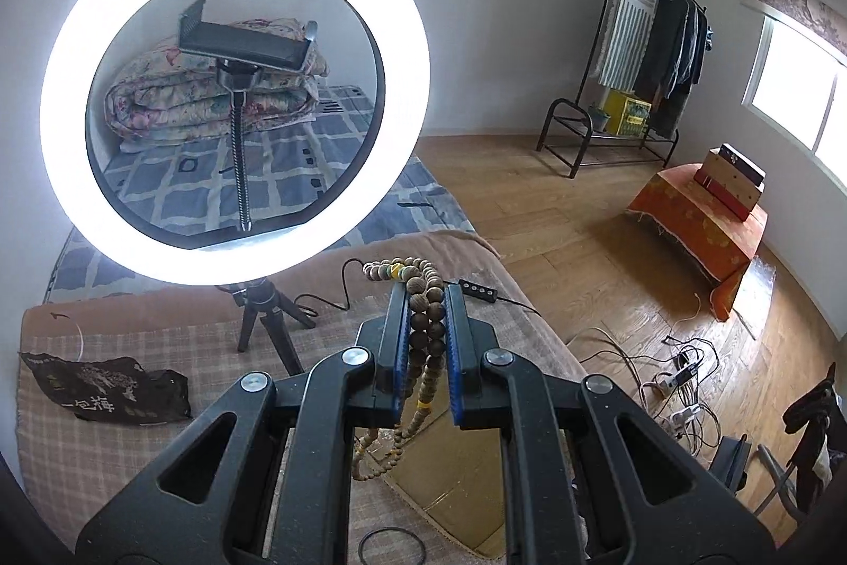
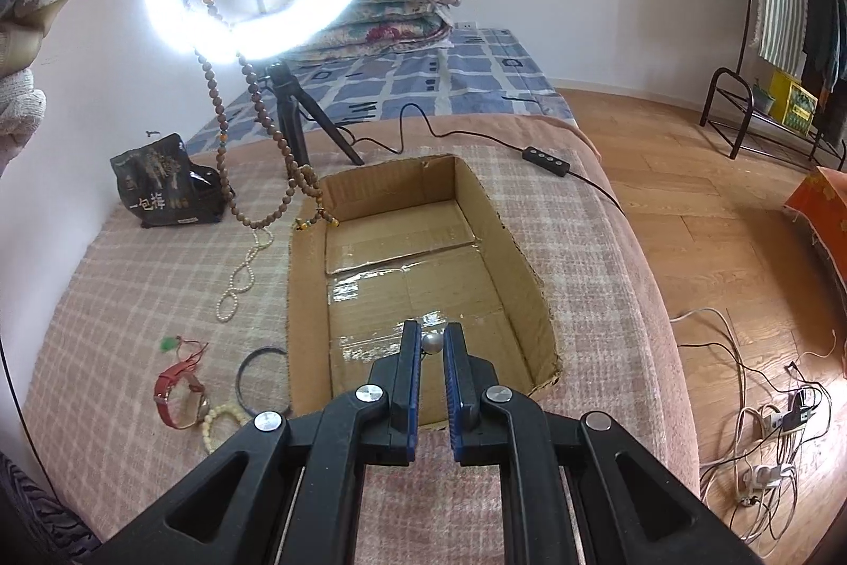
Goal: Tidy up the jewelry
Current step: 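Carry the necklace and pearl over the cardboard box with both tools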
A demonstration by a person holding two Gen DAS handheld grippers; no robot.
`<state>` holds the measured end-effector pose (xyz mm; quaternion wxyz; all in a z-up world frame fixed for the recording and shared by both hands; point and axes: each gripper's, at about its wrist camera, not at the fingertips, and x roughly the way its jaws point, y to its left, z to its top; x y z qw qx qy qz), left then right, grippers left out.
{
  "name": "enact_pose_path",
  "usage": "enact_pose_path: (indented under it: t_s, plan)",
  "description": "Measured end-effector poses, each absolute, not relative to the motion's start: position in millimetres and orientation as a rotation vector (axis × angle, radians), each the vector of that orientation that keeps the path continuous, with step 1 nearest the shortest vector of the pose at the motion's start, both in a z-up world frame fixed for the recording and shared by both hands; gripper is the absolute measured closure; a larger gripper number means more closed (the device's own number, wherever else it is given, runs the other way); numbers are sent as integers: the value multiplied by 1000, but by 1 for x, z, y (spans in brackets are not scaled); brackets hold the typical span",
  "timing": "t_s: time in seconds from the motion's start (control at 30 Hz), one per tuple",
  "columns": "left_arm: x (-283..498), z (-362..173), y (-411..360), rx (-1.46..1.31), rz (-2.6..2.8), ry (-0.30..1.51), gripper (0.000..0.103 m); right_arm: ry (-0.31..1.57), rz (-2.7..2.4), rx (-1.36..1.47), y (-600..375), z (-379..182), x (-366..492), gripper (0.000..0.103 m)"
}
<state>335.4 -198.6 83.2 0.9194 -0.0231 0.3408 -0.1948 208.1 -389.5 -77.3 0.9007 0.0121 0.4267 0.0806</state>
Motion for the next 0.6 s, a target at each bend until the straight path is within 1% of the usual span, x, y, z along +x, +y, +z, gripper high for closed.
enact_pose_path:
  t_s: [0.4, 0.6]
  plan:
    - [363, 44, -221, -21, -390, 754, 93, 926, 139, 58, -408, -104, 231, 97]
    - [370, 9, -225, -3, -376, 812, 93, 943, 134, 80, -412, -114, 235, 97]
